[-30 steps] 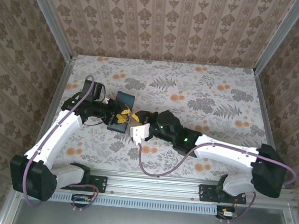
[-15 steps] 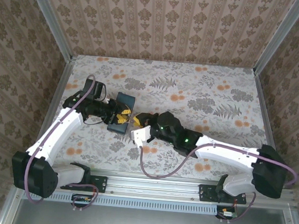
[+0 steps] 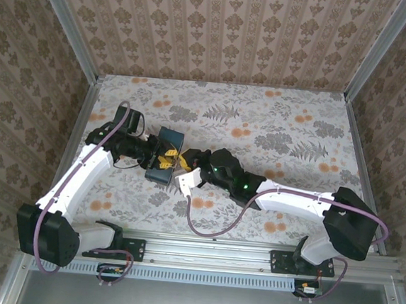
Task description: Unlock the padlock with the key
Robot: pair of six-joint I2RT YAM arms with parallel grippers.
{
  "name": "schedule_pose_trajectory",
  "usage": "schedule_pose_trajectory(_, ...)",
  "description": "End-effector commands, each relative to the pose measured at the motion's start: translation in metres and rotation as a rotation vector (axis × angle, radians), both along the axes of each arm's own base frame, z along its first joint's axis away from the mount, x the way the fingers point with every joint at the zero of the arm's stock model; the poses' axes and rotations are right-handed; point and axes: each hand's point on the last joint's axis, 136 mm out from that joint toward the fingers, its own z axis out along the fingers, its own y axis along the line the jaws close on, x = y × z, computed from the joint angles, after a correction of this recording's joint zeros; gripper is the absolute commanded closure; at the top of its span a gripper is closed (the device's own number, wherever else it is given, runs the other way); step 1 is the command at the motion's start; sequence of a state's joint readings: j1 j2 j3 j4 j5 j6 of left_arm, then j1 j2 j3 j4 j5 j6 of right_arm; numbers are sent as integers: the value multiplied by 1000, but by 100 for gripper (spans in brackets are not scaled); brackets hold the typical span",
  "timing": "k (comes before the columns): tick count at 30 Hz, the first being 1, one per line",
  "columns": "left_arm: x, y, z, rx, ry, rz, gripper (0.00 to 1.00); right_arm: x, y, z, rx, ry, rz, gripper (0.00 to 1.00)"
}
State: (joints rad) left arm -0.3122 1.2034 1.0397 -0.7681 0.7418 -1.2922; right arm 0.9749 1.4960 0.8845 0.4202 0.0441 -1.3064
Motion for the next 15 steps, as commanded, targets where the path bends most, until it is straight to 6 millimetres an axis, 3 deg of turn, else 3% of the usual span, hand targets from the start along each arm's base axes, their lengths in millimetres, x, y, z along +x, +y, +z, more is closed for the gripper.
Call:
schedule_pose_trajectory(1, 5, -5, 21, -49, -65, -30, 100, 3, 9, 20, 46, -48, 21, 73)
schedule_pose_trajectory(15, 5, -6, 19, -56, -63, -26, 100, -9, 23, 34, 93, -52, 56, 75)
